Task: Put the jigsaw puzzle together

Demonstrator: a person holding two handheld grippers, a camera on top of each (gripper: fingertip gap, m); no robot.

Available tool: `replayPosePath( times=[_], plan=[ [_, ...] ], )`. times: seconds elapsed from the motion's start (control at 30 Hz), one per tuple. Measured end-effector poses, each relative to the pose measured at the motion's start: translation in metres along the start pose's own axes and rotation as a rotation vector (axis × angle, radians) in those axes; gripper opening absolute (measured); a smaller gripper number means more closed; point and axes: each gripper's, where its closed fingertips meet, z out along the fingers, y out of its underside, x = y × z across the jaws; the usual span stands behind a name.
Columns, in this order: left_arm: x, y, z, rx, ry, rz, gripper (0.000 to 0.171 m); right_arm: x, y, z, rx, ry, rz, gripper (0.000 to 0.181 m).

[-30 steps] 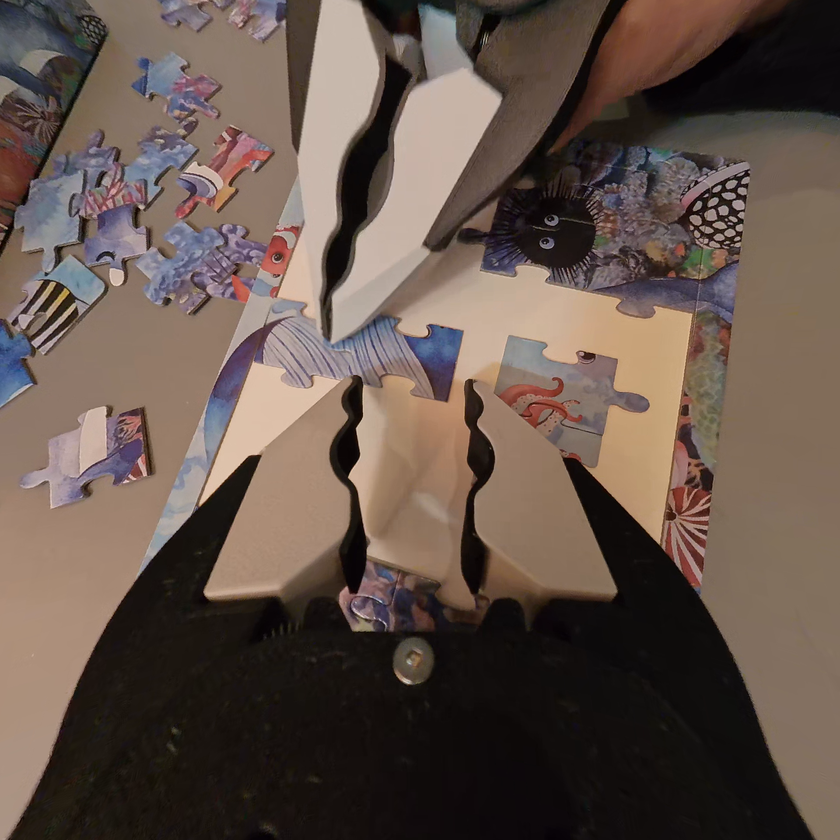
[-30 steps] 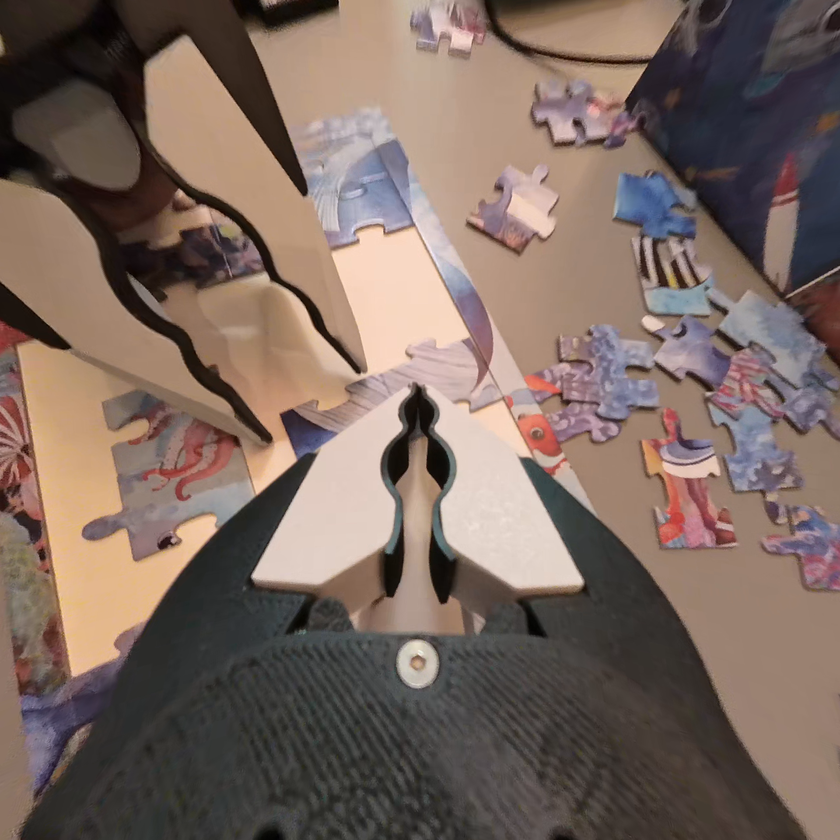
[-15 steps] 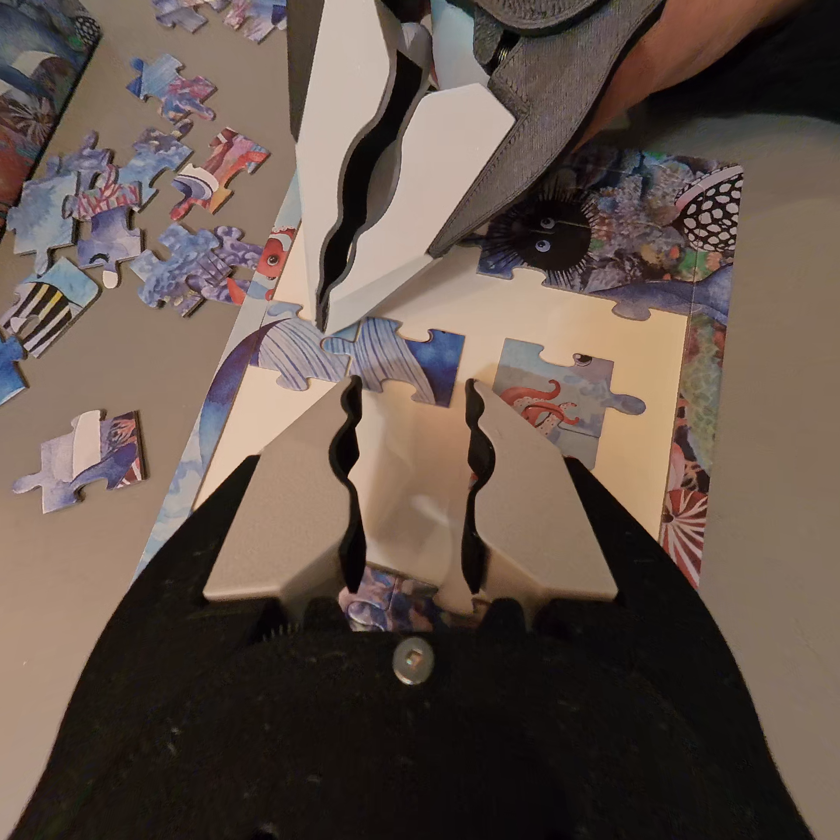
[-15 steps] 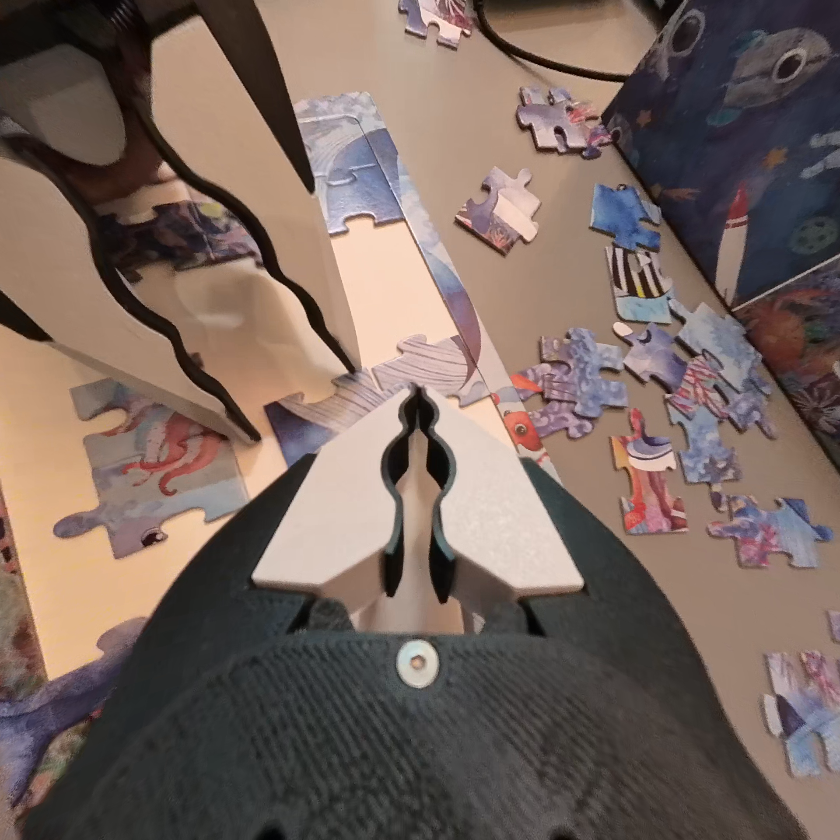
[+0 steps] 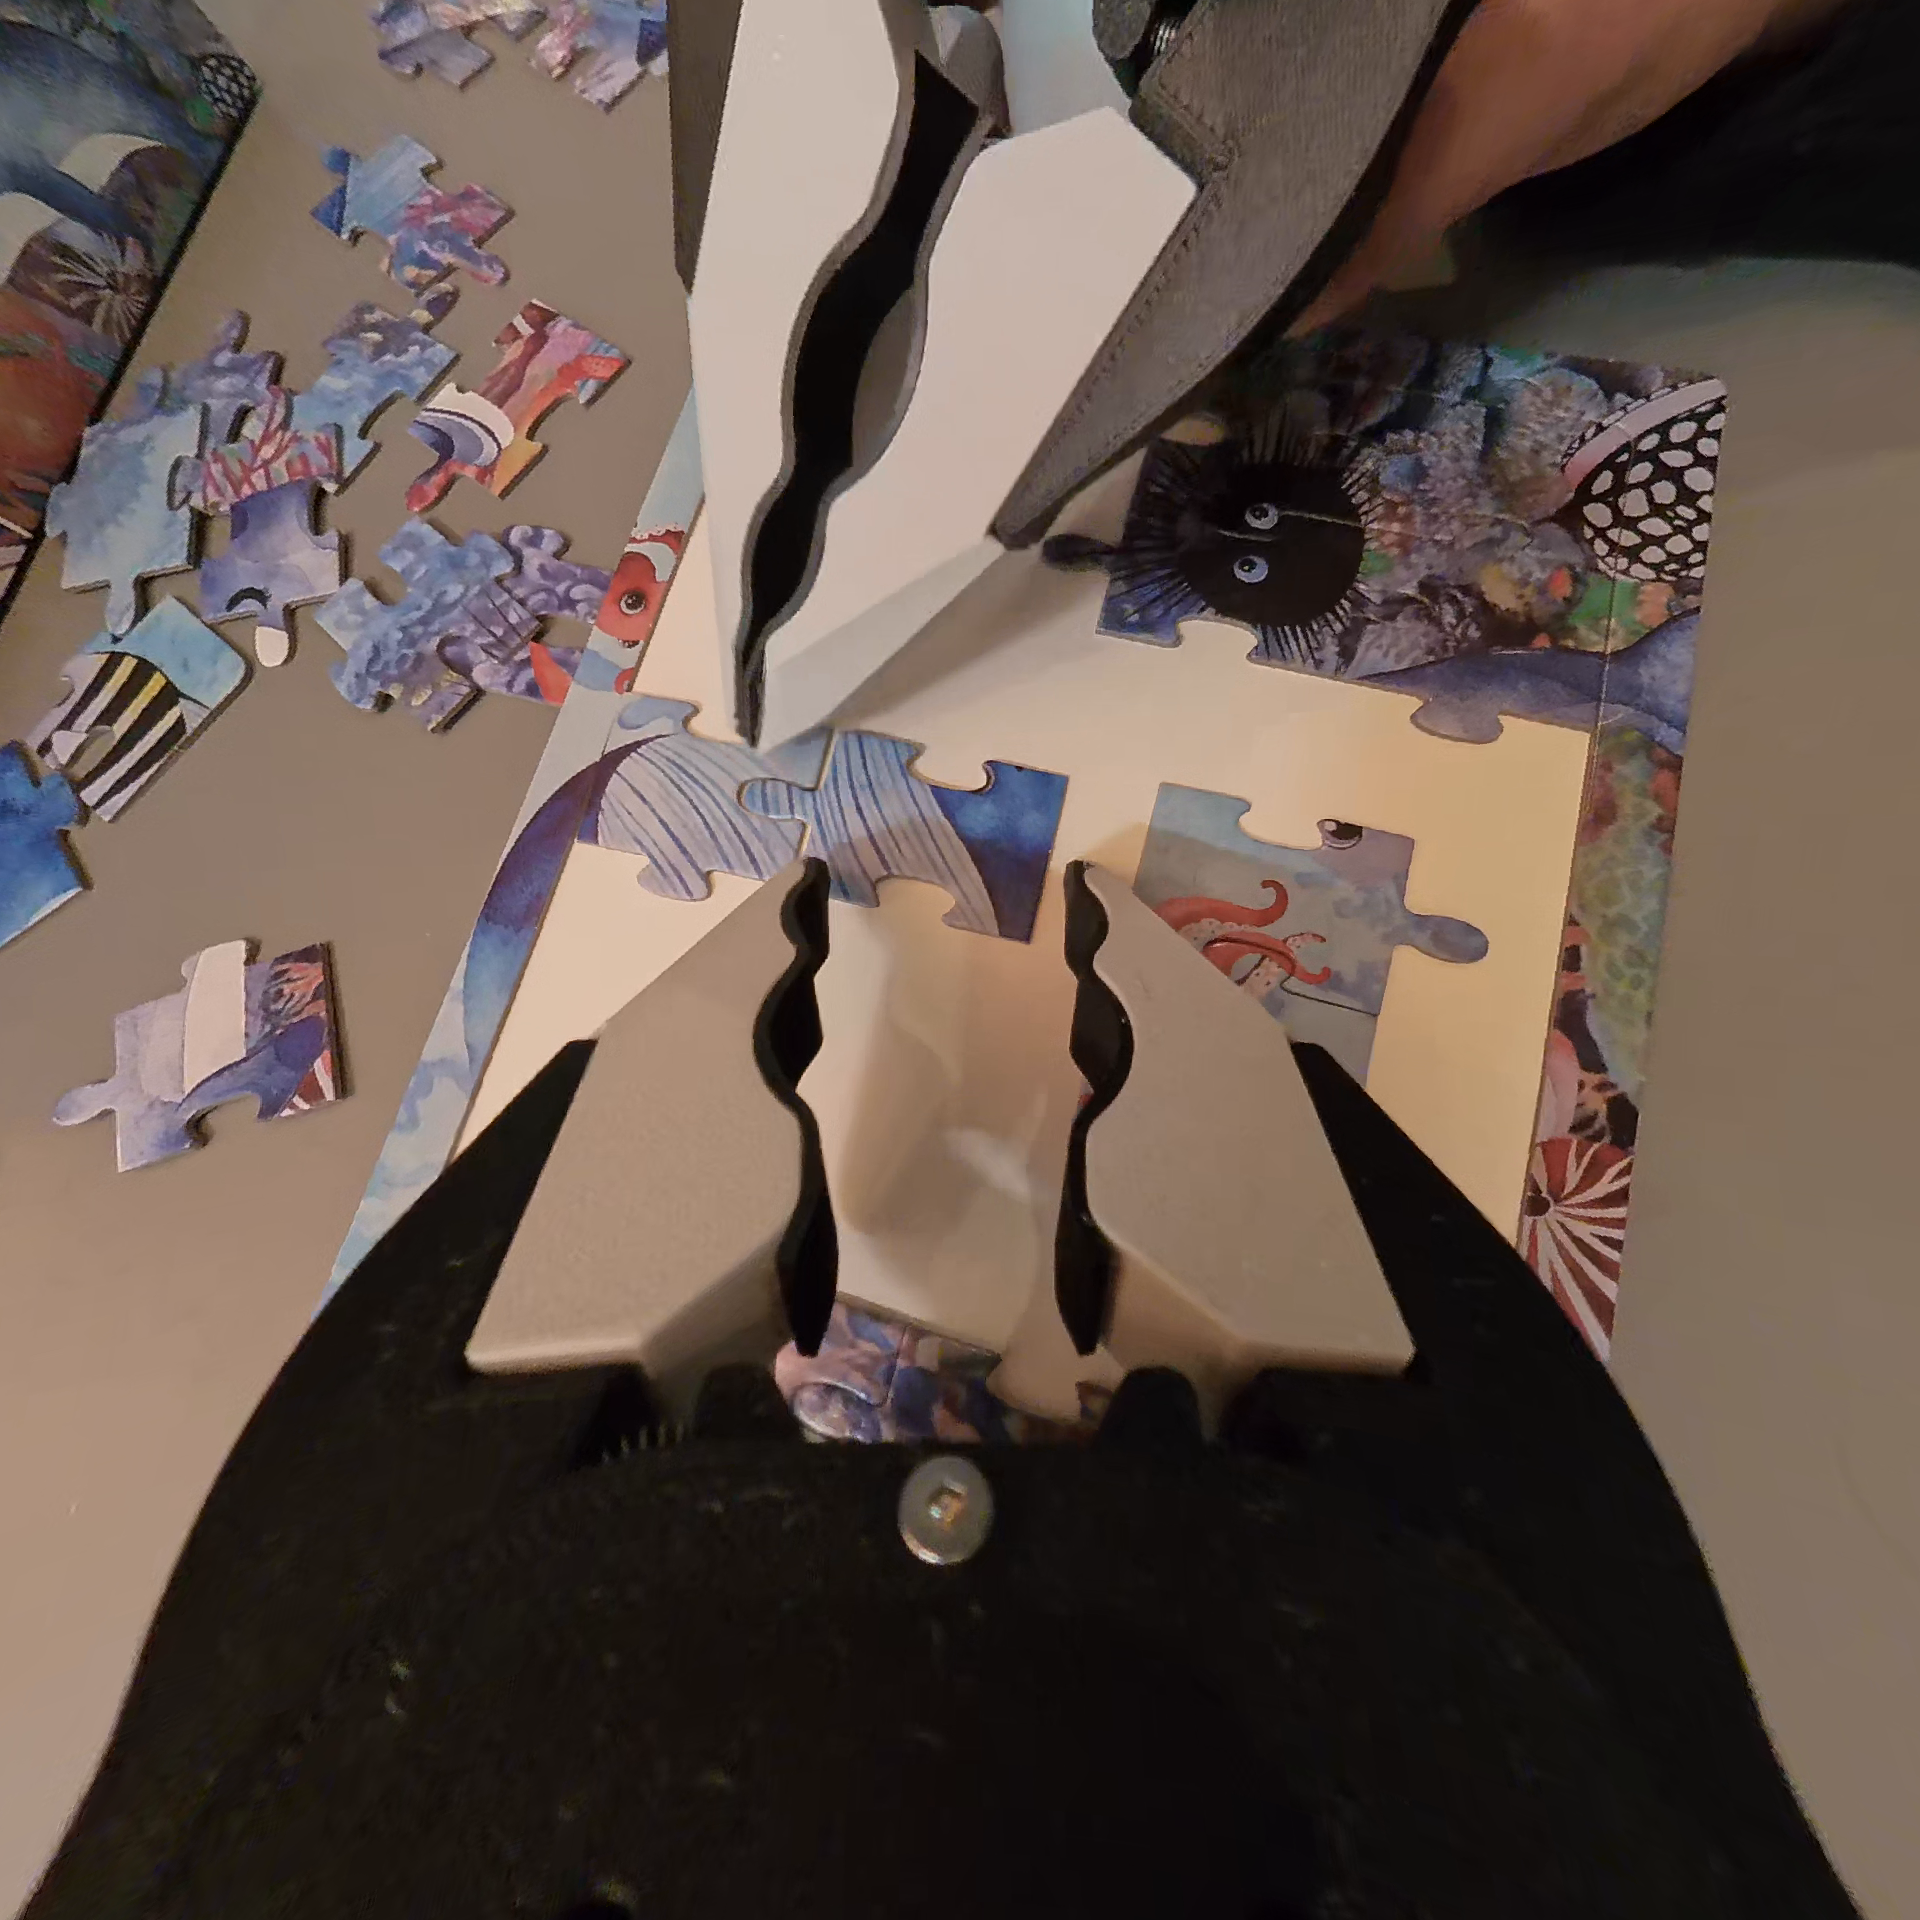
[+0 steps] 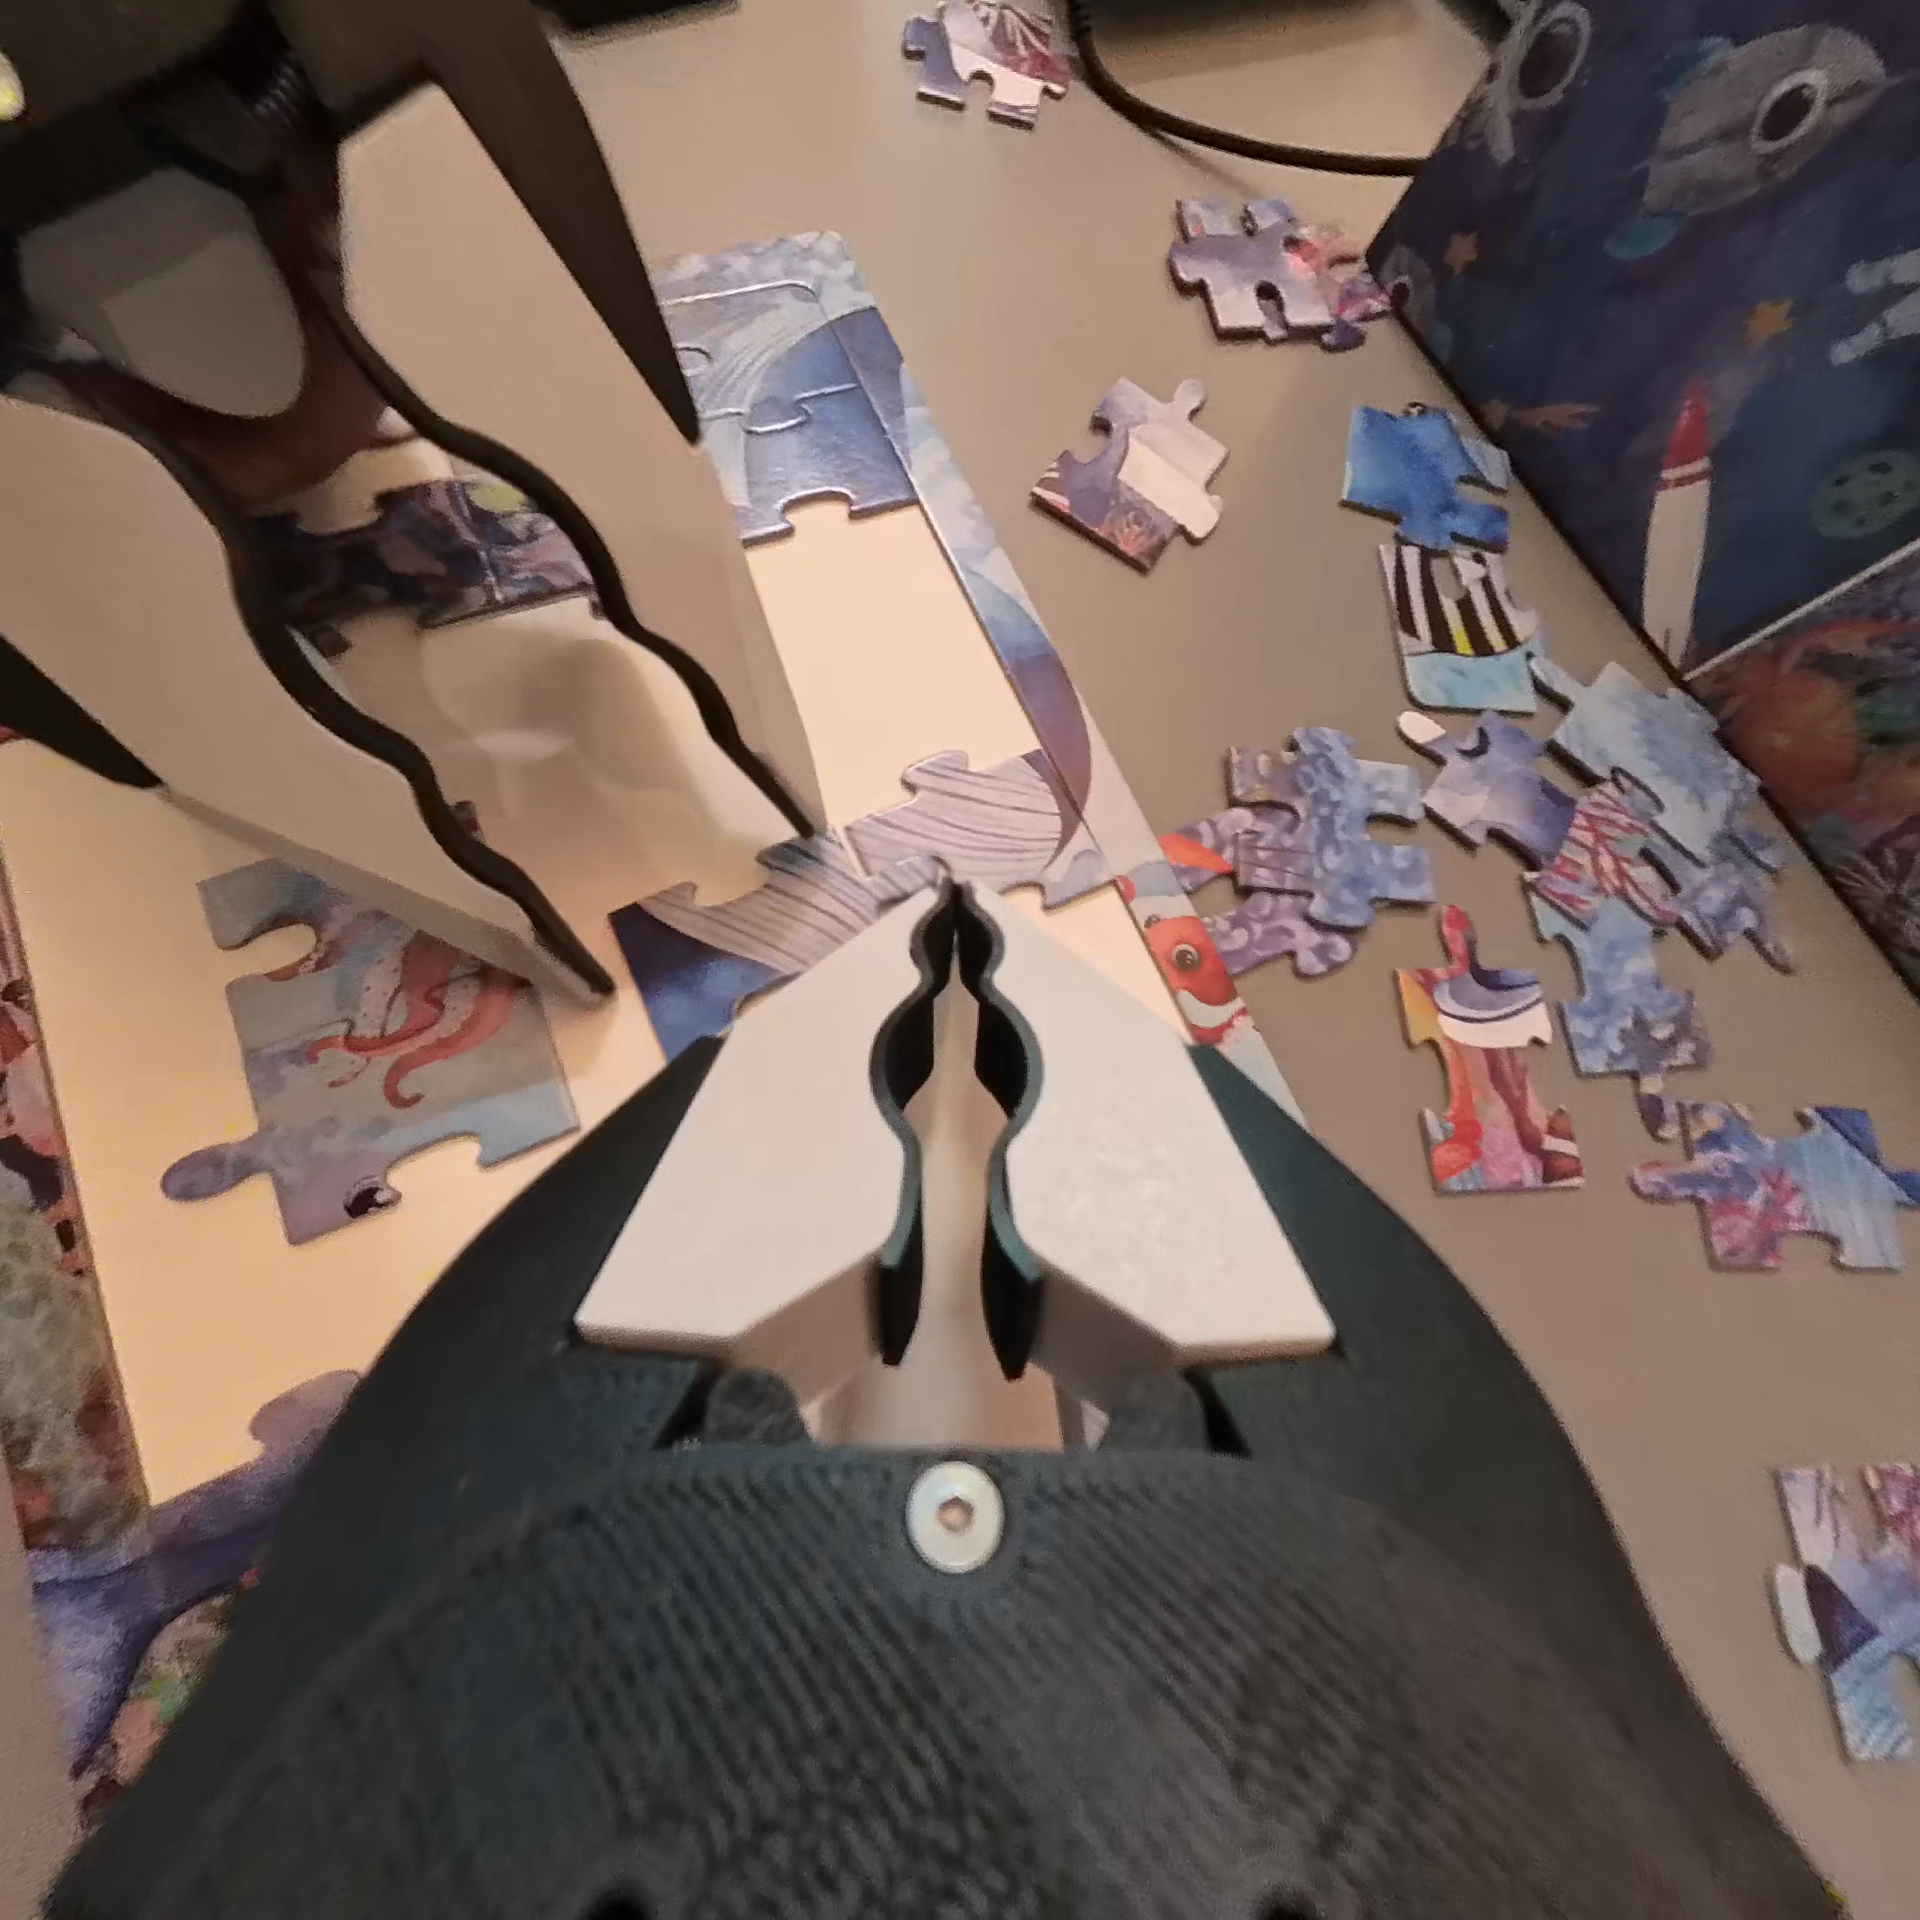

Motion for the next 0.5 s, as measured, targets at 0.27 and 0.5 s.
replayPosePath(
  times=[0.27,0.5],
  plan=[
    [0.003,0.002,-0.008,-0.005,0.056,-0.021,0.046,0.008,0.012,-0.003,-0.033,0.015,0.057,0.000],
    [0.006,0.005,-0.002,-0.021,0.076,-0.050,0.045,0.005,0.014,-0.003,-0.024,-0.015,0.093,0.000]
  ],
)
